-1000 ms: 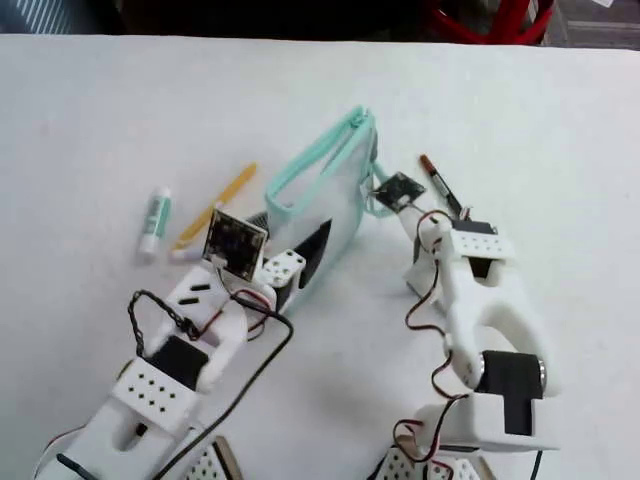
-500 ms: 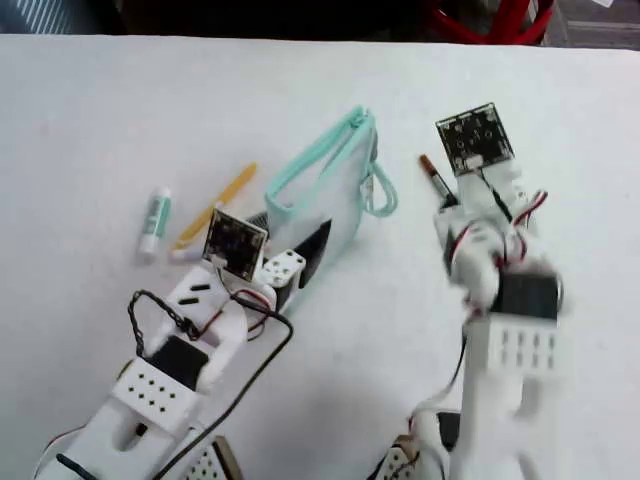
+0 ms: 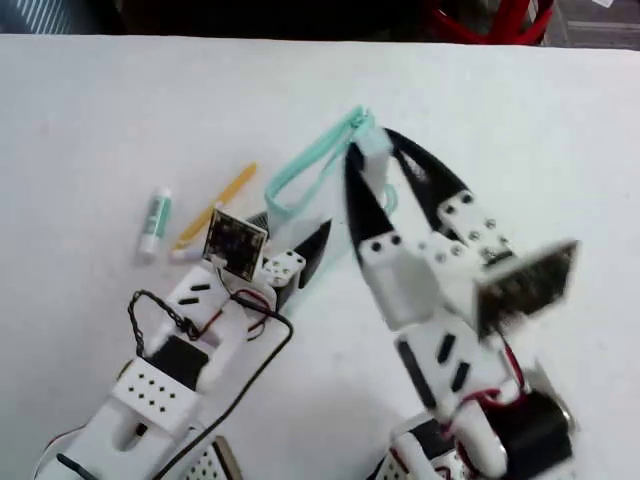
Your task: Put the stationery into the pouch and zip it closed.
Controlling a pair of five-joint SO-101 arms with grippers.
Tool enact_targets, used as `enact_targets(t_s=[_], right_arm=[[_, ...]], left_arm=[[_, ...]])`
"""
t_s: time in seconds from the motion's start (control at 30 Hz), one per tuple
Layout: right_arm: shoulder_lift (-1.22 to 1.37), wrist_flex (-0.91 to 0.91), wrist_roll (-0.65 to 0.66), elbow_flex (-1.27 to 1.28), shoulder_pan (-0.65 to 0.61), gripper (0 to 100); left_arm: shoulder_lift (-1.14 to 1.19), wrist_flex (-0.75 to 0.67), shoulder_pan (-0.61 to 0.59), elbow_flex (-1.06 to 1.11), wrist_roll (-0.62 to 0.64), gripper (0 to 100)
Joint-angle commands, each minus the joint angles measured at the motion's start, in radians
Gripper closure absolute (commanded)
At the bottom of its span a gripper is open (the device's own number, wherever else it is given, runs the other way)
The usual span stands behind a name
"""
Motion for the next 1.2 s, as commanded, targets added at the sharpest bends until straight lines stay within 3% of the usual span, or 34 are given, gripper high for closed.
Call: enact_targets(t_s=[0.0, 0.23, 0.6, 1.03, 1.17], right_arm=[[0.119, -0.097, -0.005, -0.043, -0.038, 98.1], [0.249, -0.091, -0.038, -0.13, -0.082, 98.1], [0.272, -0.074, -0.043, 0.048, -0.07, 98.1], [0.269, 0.012, -0.041, 0.072, -0.038, 97.8], [0.277, 0.108, -0.041, 0.015, -0.035, 82.5]], left_arm=[[-0.012, -0.015, 0.001, -0.008, 0.003, 81], [-0.012, -0.017, 0.001, -0.008, 0.003, 81], [-0.012, -0.017, -0.001, -0.009, 0.003, 81], [-0.012, -0.017, -0.007, -0.009, 0.011, 80], [-0.012, -0.017, -0.002, -0.009, 0.011, 80]])
